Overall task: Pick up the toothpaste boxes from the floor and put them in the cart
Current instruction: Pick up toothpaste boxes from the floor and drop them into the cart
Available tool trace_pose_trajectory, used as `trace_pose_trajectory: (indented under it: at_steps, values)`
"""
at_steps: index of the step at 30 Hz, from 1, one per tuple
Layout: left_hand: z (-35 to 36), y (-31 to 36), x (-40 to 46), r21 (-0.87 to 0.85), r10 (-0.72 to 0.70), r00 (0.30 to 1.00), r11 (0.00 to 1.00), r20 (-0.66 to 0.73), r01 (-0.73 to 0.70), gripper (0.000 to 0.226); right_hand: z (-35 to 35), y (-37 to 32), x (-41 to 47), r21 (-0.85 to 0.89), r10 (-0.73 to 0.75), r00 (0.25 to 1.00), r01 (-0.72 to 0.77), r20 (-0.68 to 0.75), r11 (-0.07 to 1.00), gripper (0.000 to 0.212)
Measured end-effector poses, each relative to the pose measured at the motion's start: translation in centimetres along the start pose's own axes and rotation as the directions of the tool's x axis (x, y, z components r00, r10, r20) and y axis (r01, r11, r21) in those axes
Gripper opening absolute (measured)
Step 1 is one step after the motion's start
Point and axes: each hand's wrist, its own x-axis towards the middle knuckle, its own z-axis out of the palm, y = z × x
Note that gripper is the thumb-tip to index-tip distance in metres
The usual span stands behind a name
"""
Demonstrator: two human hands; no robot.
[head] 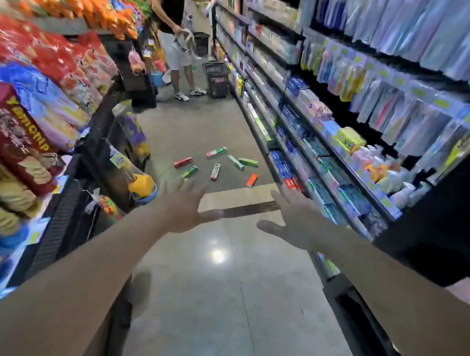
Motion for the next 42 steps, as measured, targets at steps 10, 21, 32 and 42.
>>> trace_pose_trajectory:
  at_steps: [10,21,32,42]
  values:
    - [-1.1,-3.0,13.0,0.019,-0.146,0.988,0.989,0.039,0.146,0.103,-2.8,3.9,17.9,0.012,-0.084,0.992,0.084,0.097,0.996,0.108]
    - [-5.3,-8.6,26.7,-0.062,-0.318,0.941,0.943,0.115,0.326,0.115,-8.7,6.2,37.7,0.021,-0.245,0.96,0.245,0.134,0.969,0.105]
    - [-7.5,-23.1,45.8,-0.05,-0.243,0.961,0.967,0.129,0.251,0.092,-9.9,1.9,59.9,0.025,-0.195,0.965,0.193,0.178,0.981,0.106]
    - [-11.0,-31.7,62.5,-0.019,-0.146,0.971,0.988,0.187,0.152,0.096,-11.9,2.5,75.7,0.021,-0.098,0.978,0.095,0.186,0.995,0.116]
